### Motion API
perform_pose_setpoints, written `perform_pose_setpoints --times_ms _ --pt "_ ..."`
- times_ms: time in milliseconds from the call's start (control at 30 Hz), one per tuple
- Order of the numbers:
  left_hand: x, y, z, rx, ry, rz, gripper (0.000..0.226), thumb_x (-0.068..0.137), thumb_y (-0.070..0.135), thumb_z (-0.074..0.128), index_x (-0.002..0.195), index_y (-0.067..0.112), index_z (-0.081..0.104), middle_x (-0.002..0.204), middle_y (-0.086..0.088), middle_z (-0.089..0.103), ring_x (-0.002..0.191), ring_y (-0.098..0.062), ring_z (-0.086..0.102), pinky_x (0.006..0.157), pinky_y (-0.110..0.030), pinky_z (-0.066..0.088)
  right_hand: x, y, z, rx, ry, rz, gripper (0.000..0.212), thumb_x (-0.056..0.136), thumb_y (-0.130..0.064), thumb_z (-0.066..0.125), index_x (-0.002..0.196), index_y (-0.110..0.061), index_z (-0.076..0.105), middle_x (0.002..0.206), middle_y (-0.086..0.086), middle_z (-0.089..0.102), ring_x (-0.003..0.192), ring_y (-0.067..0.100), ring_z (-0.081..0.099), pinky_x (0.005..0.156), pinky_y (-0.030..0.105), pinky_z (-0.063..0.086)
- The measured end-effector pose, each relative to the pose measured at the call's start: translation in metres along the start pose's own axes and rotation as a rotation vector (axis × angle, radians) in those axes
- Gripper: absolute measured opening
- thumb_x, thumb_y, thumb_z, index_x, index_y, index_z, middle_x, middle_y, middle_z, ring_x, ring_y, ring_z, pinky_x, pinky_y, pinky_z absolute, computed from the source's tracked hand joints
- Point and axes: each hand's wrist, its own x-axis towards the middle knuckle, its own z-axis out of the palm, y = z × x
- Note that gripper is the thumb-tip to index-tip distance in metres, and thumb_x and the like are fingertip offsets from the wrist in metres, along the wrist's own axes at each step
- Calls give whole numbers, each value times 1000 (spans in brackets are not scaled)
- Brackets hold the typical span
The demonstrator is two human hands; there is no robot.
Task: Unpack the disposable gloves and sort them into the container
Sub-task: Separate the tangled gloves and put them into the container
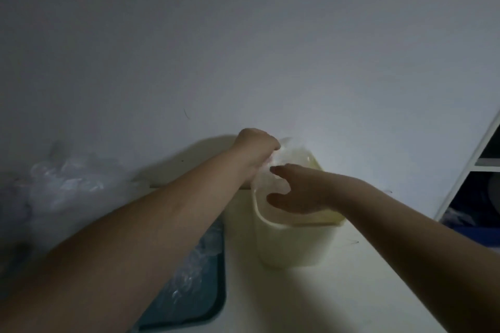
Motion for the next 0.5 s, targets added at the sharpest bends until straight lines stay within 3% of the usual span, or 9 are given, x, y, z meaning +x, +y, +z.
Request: perform_pose_setpoints --times_ms 33,100,167,267,367,500 --pt "-1 -1 -9 10 25 36 12 89 5 67 100 4 67 94 -8 63 92 -29 67 83 -37 58 9 -3 4 -15 -33 15 85 97 -57 58 164 -31 12 170 6 19 151 34 33 120 46 33" --pt "-7 -5 -28 -5 61 75 36 88 8 69 124 8 65 115 -4 64 110 -28 67 99 -40 58 27 -8 10 -33 -91 61 95 93 -63 61 163 -39 1 173 6 4 153 39 26 121 51 32" --pt "-17 -9 -47 -48 83 95 50 88 10 71 136 14 59 127 -5 63 115 -24 66 103 -41 57 43 -11 16 -94 -146 99 94 92 -60 64 164 -37 9 171 7 15 150 37 33 119 50 36" --pt "-31 -15 -66 -113 83 94 44 87 8 72 129 14 61 122 -9 66 110 -24 70 99 -40 60 59 -11 26 -264 -299 151 71 96 -53 52 159 -27 34 158 6 43 140 32 45 117 49 37" --pt "-51 -19 -79 -75 56 88 36 90 8 72 124 14 65 117 -10 70 106 -23 72 95 -38 62 57 -16 27 -338 -363 152 61 101 -44 41 157 -22 38 156 7 45 141 30 44 118 48 34" --pt "-83 -45 -102 57 11 133 15 93 14 76 107 19 75 104 -6 78 96 -20 76 91 -36 63 37 -30 7 -353 -239 158 69 95 -50 62 155 -23 42 150 3 52 133 29 54 112 45 44"
